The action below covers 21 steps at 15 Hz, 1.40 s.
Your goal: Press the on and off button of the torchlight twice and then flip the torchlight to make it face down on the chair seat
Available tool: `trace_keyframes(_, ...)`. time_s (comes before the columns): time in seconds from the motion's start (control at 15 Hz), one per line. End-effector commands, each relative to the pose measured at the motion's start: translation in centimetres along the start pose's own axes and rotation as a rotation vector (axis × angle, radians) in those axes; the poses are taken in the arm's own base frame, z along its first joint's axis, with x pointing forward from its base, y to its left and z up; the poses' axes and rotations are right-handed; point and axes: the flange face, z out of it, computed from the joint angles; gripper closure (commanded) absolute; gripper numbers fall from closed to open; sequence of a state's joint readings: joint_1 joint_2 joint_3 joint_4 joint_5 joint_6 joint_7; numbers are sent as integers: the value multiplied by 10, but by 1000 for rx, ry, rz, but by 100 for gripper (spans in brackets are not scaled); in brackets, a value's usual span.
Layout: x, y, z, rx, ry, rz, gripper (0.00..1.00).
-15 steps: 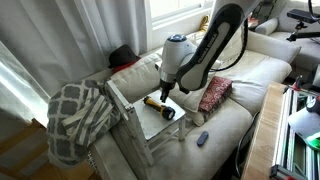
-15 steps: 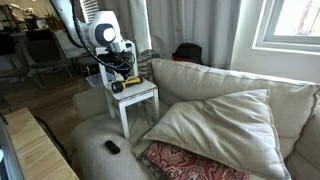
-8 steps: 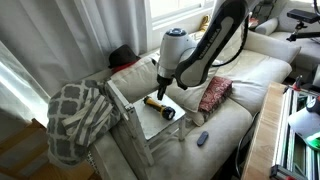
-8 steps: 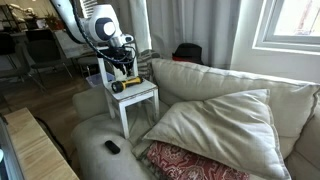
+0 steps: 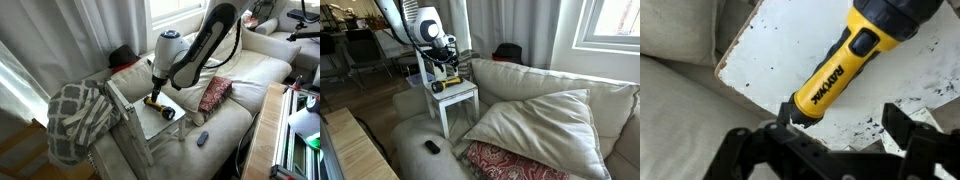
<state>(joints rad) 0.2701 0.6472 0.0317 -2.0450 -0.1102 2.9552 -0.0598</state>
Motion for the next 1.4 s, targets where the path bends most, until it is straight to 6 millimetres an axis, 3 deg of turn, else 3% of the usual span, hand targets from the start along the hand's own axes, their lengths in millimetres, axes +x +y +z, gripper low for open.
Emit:
trace_keyframes(0.0,8,3,26,10,15,30,0)
trace_keyframes(0.6,17,10,65,67,17,155,0)
trace_keyframes(1.33,17,12,98,74,-7,260,0)
